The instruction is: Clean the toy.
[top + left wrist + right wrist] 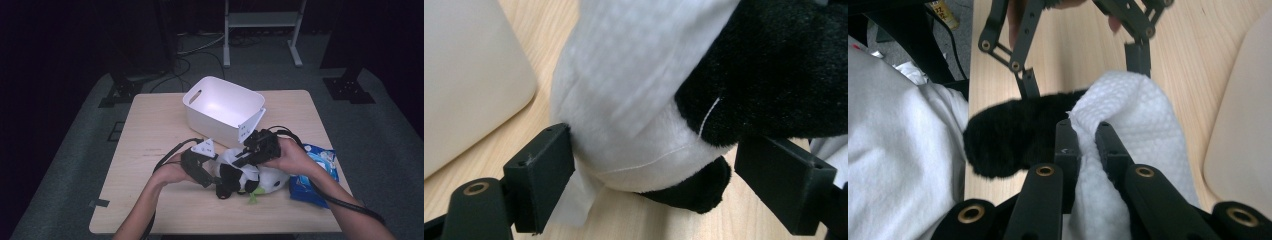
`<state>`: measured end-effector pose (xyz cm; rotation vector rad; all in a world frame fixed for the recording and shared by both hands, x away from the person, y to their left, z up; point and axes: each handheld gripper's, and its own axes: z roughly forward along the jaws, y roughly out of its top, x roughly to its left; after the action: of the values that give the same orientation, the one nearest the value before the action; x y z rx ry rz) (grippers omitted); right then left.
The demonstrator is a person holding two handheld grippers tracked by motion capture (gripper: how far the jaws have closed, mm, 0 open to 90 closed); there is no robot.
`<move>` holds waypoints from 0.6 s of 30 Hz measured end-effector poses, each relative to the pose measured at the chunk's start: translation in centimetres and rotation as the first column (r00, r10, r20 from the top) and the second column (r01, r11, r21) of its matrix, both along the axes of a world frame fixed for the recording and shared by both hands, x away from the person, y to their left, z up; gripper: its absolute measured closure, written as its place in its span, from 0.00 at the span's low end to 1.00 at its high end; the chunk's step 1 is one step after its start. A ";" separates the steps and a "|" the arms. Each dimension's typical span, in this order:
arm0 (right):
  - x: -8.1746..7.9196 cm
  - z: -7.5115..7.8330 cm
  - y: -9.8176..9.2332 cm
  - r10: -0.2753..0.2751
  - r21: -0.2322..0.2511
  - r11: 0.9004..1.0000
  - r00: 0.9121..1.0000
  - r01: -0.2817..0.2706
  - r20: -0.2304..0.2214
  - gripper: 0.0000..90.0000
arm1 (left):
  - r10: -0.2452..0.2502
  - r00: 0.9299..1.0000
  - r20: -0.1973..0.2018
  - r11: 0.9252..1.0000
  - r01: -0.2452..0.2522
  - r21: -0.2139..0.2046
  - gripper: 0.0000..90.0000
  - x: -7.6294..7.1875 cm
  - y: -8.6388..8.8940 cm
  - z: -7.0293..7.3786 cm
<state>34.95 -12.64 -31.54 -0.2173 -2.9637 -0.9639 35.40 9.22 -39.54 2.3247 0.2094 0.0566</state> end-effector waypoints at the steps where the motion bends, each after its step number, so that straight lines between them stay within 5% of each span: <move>1: 0.1 -0.2 -0.3 -0.006 0.000 1.000 1.000 0.006 -0.004 0.91 | 0.001 1.000 0.000 1.000 -0.001 -0.002 0.17 0.0 0.0 -0.1; 8: 0.4 -0.8 -1.9 -0.045 -0.017 0.999 0.999 0.044 -0.012 0.91 | 0.003 1.000 -0.001 0.999 -0.003 -0.034 0.16 0.1 0.3 -0.6; 12: 0.6 -1.3 -2.5 -0.068 -0.030 0.997 0.997 0.068 -0.022 0.91 | 0.000 1.000 -0.013 0.996 -0.001 -0.085 0.11 0.4 0.7 -1.6; 18: 0.6 -1.5 -2.3 -0.065 -0.034 0.997 0.998 0.064 -0.018 0.91 | 0.002 0.999 -0.032 0.994 -0.006 -0.108 0.04 1.1 0.4 -3.3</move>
<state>35.57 -14.90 -33.06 -0.3228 -2.9739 -0.9141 36.50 9.64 -42.87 2.2187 0.2278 0.0095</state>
